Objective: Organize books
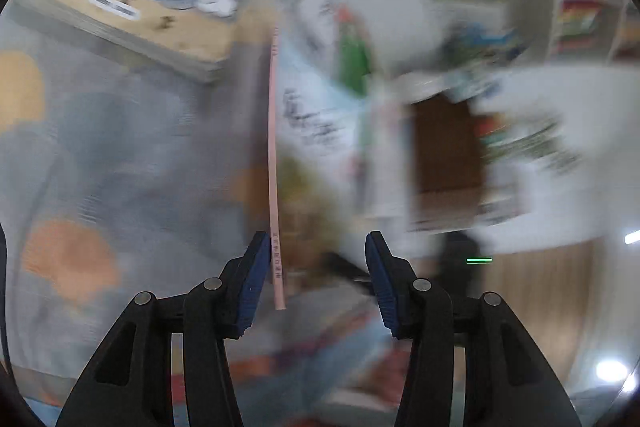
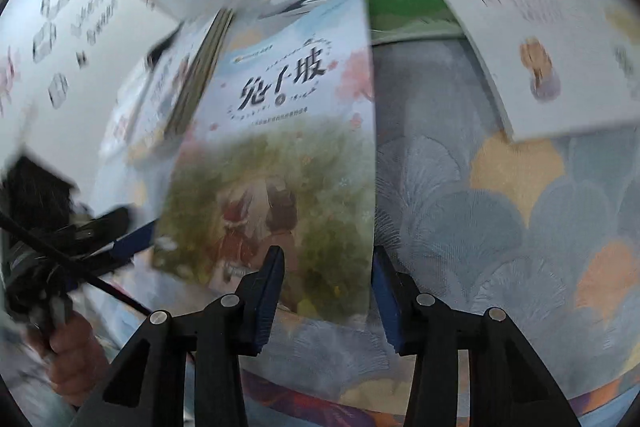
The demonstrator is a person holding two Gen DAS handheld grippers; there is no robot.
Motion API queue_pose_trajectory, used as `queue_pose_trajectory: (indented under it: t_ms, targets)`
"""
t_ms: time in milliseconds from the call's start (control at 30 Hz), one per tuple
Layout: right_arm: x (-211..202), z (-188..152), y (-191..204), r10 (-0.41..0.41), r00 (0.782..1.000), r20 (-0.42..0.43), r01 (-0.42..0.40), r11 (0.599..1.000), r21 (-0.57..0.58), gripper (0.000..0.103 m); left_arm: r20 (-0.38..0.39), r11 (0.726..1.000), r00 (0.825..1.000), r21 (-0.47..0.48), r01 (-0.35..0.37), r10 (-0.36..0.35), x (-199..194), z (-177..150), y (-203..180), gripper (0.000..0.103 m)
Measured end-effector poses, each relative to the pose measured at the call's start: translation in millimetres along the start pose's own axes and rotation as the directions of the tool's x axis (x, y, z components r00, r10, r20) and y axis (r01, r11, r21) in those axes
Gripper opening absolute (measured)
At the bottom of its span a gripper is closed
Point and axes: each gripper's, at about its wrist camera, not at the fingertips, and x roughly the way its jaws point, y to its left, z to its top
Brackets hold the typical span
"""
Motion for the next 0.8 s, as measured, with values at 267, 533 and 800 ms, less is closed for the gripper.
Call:
queue_pose_trajectory:
  t_ms: [267, 533, 800]
  targets:
    - [-6, 3, -29, 0.132, 0.991, 0.004, -0.131, 0.983, 0.132, 0.043, -0.049, 0.959, 0.962, 0.115, -0.260, 0.267, 43, 0, -4, 0.013]
    - [2, 13, -33, 0.192, 0.981, -0.040, -0.180, 0.961, 0.208, 0.048, -0.078, 0.984, 0.984, 0.097, -0.151, 0.158, 61, 15, -26, 0.012]
    - [1, 25, -77, 0.440, 0.893, 0.091, -0.433, 0.786, 0.442, 0.062, -0.108, 0.996, 0.991, -0.059, 0.071, -0.077, 56, 29, -23, 0.012]
